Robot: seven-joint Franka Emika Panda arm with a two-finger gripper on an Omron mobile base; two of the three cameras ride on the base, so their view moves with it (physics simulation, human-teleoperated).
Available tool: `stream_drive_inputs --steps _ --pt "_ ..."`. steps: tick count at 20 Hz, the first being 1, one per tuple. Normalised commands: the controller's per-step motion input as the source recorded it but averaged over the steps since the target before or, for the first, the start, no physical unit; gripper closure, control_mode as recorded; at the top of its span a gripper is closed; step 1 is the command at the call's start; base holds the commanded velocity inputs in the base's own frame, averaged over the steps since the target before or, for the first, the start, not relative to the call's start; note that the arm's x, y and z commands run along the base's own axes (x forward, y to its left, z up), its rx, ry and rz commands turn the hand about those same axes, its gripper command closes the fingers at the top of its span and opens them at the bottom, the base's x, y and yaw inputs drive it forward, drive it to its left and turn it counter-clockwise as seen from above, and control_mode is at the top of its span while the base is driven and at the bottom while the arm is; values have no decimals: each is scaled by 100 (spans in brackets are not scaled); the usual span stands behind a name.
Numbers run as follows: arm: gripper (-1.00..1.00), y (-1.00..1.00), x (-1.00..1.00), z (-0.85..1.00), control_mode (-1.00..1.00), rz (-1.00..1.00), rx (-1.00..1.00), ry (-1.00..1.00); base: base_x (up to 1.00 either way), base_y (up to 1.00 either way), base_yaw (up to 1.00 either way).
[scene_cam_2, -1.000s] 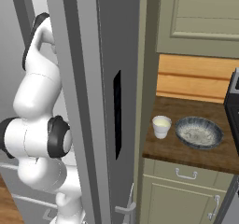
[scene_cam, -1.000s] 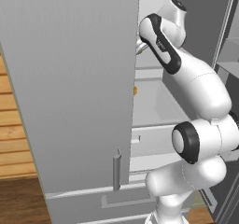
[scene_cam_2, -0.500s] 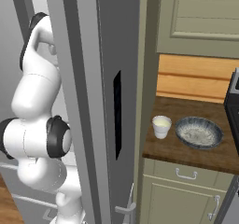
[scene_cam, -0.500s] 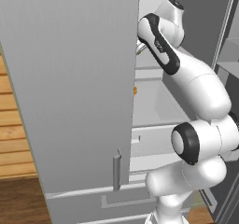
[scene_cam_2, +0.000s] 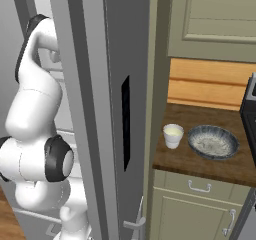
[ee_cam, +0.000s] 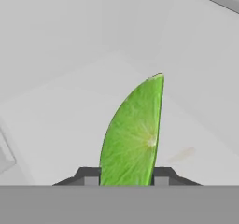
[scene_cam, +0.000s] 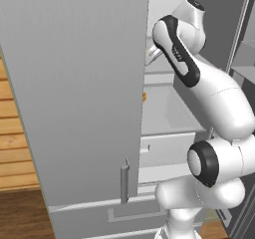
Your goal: Grab a lemon wedge from the fridge and one ice cube from the ice bowl, and put them in the glass of lemonade.
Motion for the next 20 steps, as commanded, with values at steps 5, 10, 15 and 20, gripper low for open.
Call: stream_drive_inputs --steps 5,10,15,20 --pt "100 -24 -66 -10 -100 0 0 0 0 0 0" --pt "100 -16 -76 -10 -100 0 -3 0 0 0 0" --pt "100 0 -96 -5 -100 -6 -5 0 0 0 0" --pt "100 -9 -100 -6 -100 -4 -3 0 0 0 0"
